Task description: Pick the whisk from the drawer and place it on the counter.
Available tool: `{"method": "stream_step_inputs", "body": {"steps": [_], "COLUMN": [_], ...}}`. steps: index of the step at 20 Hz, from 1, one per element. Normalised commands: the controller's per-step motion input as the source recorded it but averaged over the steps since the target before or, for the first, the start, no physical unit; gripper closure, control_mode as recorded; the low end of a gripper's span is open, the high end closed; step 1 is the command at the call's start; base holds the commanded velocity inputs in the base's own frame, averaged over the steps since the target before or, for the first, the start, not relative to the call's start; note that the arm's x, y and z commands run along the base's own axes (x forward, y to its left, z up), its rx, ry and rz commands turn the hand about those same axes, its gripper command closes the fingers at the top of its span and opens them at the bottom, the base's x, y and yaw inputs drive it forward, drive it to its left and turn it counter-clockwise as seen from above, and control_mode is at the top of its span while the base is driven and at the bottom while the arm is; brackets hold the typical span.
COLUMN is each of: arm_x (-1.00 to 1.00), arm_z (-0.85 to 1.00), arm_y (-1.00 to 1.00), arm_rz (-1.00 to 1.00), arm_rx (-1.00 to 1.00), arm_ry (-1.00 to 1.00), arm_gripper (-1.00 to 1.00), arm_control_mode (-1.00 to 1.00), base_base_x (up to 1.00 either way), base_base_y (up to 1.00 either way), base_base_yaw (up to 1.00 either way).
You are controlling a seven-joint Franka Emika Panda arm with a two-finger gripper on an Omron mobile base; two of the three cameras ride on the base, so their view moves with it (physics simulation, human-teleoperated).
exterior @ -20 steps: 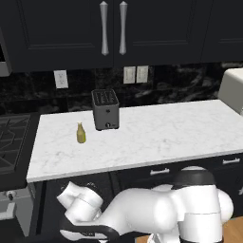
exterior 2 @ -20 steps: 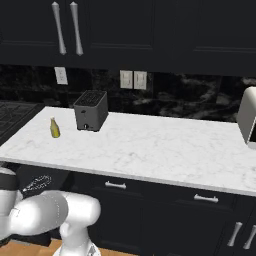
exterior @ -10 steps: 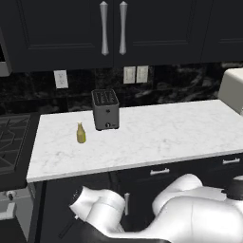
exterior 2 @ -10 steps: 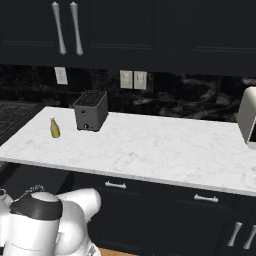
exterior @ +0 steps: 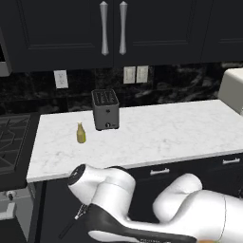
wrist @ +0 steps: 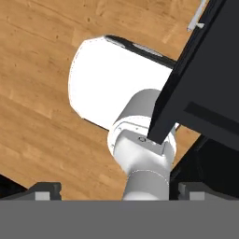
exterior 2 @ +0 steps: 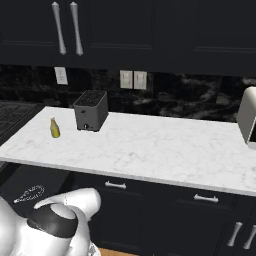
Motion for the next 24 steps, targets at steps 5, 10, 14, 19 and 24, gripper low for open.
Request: {"method": "stream_step_inputs", "body": {"steps": [5,10,14,19,24], "arm_x": [0.08,0.56,0.82,0.76,0.03], "arm_z": [0.9,-0.01,-0.73,-0.89,-0.28], "arm_y": [0.9,0.89,0.12,-0.08,0.0], "arm_rz": [0.18,0.31,0.53,0.49,0.03], "arm_rx": [-0.07,-0.03,0.0,0.0,0.0], "arm_ry": [0.0,0.16,0.34,0.38,0.11], "arm_gripper": [-1.0,-1.0,-1.0,-1.0,-1.0], "arm_control_mode": [-1.0,-1.0,-1.0,-1.0,-1.0], "base_base_x": [0.0,0.0,0.0,0.0,0.0], "base_base_y": [0.0,0.0,0.0,0.0,0.0], "base_base_yaw": [0.0,0.0,0.0,0.0,0.0]}}
